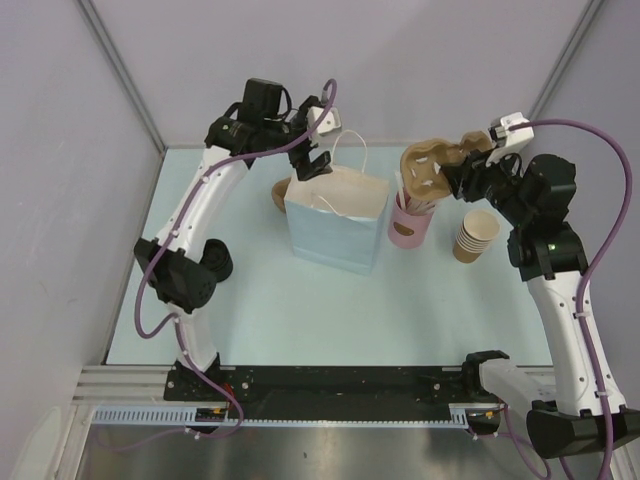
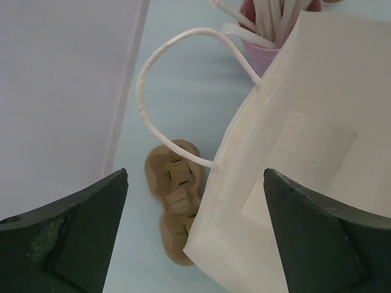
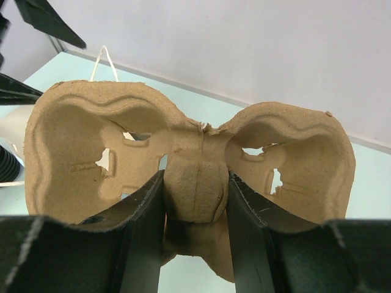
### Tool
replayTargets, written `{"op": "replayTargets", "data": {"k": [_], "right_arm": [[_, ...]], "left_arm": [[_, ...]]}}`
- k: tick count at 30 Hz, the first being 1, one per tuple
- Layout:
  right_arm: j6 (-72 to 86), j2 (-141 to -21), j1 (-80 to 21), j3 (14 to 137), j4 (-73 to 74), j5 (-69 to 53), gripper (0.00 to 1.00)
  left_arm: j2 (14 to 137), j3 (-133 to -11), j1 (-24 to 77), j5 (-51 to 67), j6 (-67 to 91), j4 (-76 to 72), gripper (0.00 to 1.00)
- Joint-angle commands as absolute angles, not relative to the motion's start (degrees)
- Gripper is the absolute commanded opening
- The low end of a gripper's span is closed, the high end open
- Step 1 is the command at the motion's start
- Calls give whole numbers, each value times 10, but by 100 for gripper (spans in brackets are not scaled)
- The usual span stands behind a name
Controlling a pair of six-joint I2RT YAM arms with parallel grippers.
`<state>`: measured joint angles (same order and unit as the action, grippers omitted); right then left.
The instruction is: Pack the takeout coffee
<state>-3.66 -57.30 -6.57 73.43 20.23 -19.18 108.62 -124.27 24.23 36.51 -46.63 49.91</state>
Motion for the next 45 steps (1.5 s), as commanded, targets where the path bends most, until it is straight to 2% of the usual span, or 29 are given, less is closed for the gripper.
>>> {"op": "replayTargets", "data": {"k": [1,9,12,13,15,16,19,22,26,28,37,45], "right_arm": [[-47,-564,-73,734,182,-194,31],[-56,-564,-82,726,185,-191,31],[-59,-563,-85,724,185,-189,31],[-59,-565,-85,722,184,-188,31],[-61,-566,-89,722,184,-188,31],[-62,-566,-90,719,183,-188,31],[-63,-567,-97,715,179,-185,31],[-64,-565,-99,715,178,-182,31],[-62,-560,-101,715,178,-181,31],[-60,-555,-100,715,178,-181,31],[-53,-548,-104,715,172,-181,31],[-47,-542,-100,715,170,-182,31]], "left_arm": [[1117,-1265,240,392,-501,527,97],[1145,-1267,240,391,-500,505,93],[1157,-1274,243,388,-494,500,77],[1158,-1276,245,385,-493,500,68],[1162,-1276,247,381,-488,501,57],[1161,-1275,249,382,-486,503,45],[1156,-1270,249,389,-480,516,26],[1143,-1257,250,386,-474,529,17],[1118,-1234,250,371,-447,534,10],[1094,-1208,251,349,-398,513,0],[985,-1055,281,96,-191,415,0],[940,-1035,306,-40,-52,431,0]]}}
